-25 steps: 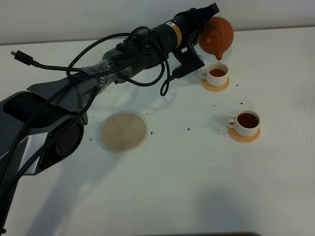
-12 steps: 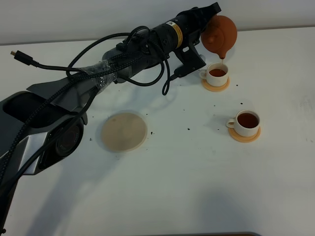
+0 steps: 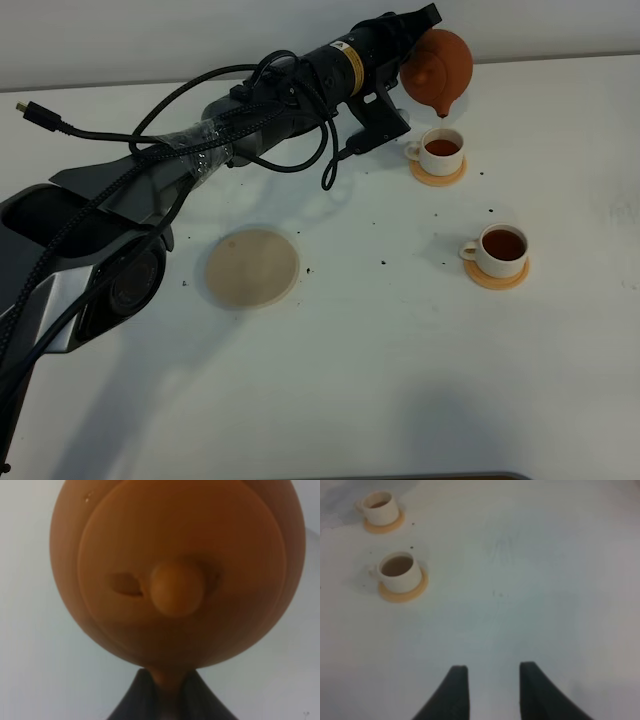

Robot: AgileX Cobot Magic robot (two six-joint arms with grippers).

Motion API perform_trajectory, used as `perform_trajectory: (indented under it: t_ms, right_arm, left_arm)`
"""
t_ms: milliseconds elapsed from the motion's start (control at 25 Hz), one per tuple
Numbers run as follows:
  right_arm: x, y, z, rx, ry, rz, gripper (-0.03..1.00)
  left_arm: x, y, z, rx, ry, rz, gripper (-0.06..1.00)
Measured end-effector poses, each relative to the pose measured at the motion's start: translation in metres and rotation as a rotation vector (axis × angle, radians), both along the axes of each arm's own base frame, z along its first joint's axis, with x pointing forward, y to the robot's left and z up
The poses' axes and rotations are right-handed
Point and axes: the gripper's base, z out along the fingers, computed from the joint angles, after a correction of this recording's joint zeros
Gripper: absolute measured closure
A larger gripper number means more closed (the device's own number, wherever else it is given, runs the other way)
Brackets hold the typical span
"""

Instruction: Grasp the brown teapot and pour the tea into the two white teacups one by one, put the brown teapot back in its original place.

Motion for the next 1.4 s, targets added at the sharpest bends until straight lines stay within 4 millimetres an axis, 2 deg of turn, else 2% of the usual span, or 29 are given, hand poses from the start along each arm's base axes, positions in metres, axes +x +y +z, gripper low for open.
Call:
perform_trajectory:
  t_ms: [600, 880, 1400]
  right_arm:
    - [0.0, 0.0, 0.0, 0.0, 0.0, 0.0, 0.73]
    - [0.0, 0.0, 0.0, 0.0, 0.0, 0.0, 0.73]
    - [0.0, 0.0, 0.0, 0.0, 0.0, 0.0, 0.73]
  left_arm:
    - [0.001, 0.001, 0.0, 0.005, -0.008, -0.003, 0.83]
    - [0.001, 0.0, -0.009, 0.0, 0.01, -0.005, 0.83]
    - [0.003, 0.002, -0.01, -0.102, 0.086, 0.066, 0.83]
